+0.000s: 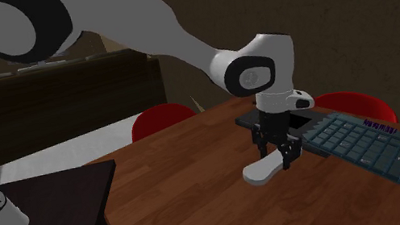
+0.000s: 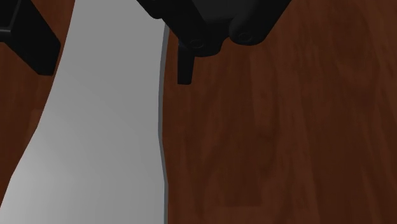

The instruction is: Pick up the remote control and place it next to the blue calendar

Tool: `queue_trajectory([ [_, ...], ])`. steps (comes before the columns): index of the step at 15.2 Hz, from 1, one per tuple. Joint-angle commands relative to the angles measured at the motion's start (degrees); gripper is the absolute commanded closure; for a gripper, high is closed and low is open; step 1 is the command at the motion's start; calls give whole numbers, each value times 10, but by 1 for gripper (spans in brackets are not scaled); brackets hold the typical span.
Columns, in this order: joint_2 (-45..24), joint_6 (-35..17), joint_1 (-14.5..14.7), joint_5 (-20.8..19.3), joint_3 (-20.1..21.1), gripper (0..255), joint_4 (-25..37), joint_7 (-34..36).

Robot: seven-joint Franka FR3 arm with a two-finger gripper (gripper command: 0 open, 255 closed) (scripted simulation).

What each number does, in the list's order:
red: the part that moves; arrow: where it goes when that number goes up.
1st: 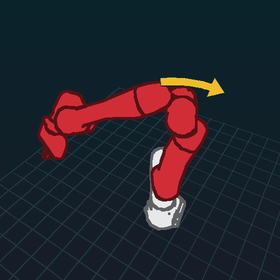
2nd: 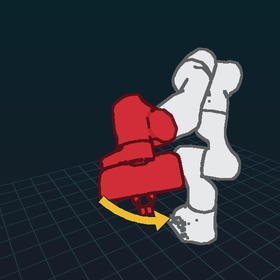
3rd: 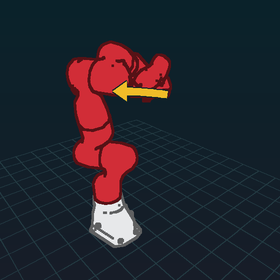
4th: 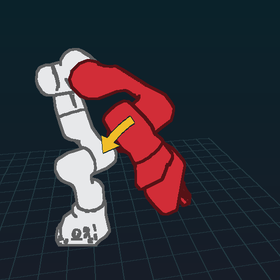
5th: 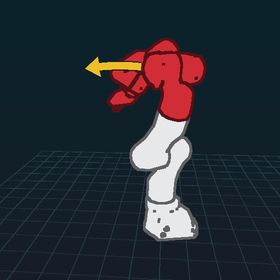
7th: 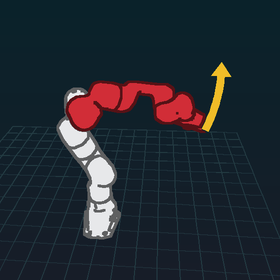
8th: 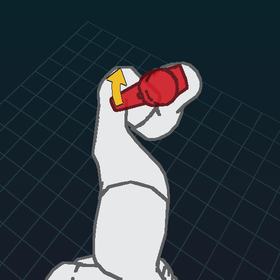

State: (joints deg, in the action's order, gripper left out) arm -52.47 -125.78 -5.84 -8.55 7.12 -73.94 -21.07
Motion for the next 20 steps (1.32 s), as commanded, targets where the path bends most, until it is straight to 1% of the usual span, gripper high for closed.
queue_trajectory([
  [1,-8,-10,0,-1,-1,255,-2,1],
  [7,-39,-31,2,-3,-4,255,9,2],
  [14,-39,-31,2,-3,-4,255,9,2],
  [15,-39,-31,2,-3,-4,0,9,2],
  [20,-39,-31,2,-3,-4,0,9,2],
])
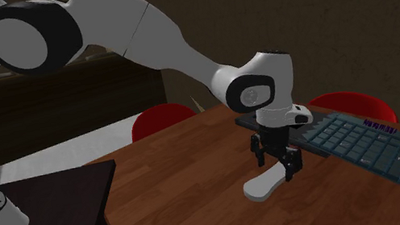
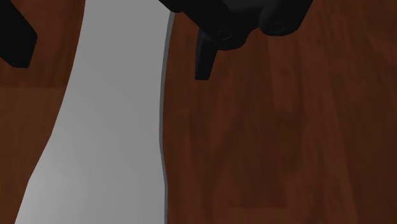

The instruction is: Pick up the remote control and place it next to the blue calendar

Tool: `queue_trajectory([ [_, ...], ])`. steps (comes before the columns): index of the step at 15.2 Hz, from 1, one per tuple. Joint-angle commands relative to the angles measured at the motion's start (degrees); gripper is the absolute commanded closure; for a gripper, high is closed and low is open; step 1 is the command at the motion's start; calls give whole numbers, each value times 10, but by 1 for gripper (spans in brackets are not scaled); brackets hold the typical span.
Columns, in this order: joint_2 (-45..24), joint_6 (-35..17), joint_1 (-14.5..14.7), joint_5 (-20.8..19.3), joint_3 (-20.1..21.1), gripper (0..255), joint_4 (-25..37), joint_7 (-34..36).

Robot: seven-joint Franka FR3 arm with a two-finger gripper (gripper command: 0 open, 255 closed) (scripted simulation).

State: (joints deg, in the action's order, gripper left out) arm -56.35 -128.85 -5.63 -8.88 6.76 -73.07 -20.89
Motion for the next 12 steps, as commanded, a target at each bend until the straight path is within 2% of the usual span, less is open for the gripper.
queue_trajectory([
  [1,14,9,-1,1,1,0,-5,0],
  [4,51,37,-2,4,5,0,-14,-2],
  [12,51,37,-2,4,5,0,-14,-2],
])
